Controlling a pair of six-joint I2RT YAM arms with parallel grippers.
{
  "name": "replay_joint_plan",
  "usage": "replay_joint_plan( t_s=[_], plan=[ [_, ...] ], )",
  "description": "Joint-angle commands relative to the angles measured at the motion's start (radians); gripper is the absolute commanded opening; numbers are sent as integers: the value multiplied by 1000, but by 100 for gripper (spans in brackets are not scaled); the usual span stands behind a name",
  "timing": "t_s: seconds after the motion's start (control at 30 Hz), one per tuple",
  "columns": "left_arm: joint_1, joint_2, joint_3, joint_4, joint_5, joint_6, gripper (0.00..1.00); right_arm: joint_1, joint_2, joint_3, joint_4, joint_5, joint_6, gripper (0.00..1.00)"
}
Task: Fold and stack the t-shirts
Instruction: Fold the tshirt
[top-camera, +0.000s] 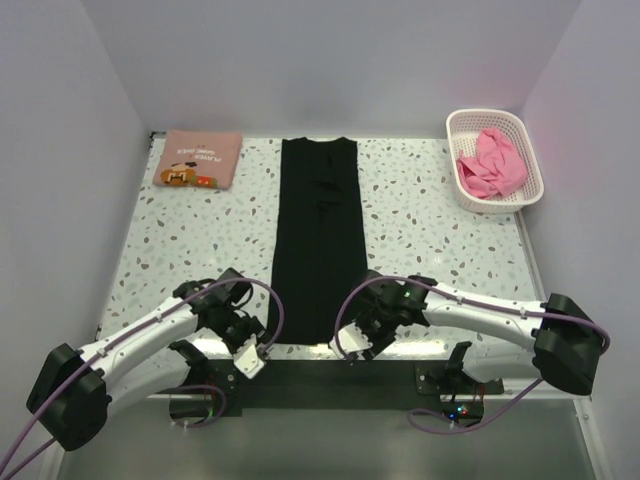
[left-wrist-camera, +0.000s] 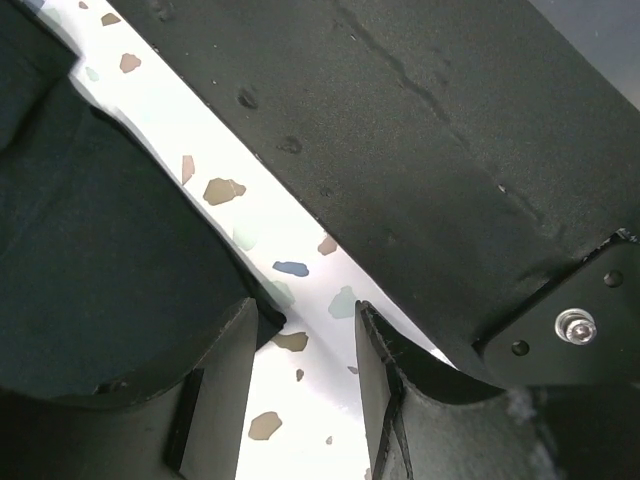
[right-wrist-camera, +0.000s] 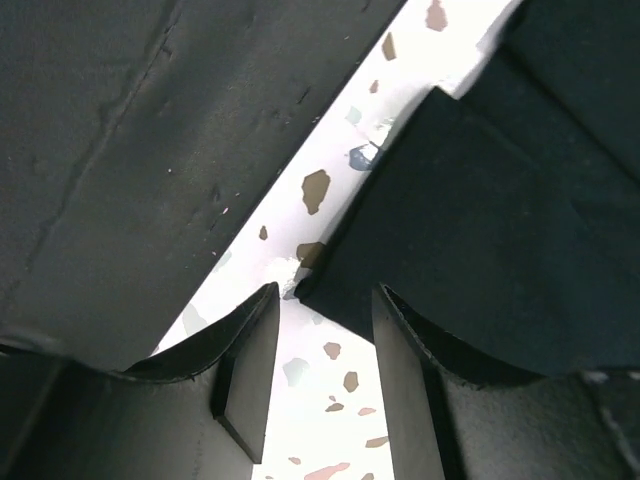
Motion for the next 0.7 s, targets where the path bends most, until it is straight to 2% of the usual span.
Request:
replay_joint_plan(
  t_s=[0.0,0.37,0.47,0.67],
  plan=[
    [9,20,-9,62,9,42,49,25,9,-11,45,35,-33,45],
    [9,90,-35,171,-15,30,48,59,63,-71,114,115,-41,42],
    [9,107,-51,205,-19,32,47,60,81,-78,137,129,-32,34],
    [9,146,-75,315,-65,-8,22,62,80,-92,189,158,-10,23]
  ],
)
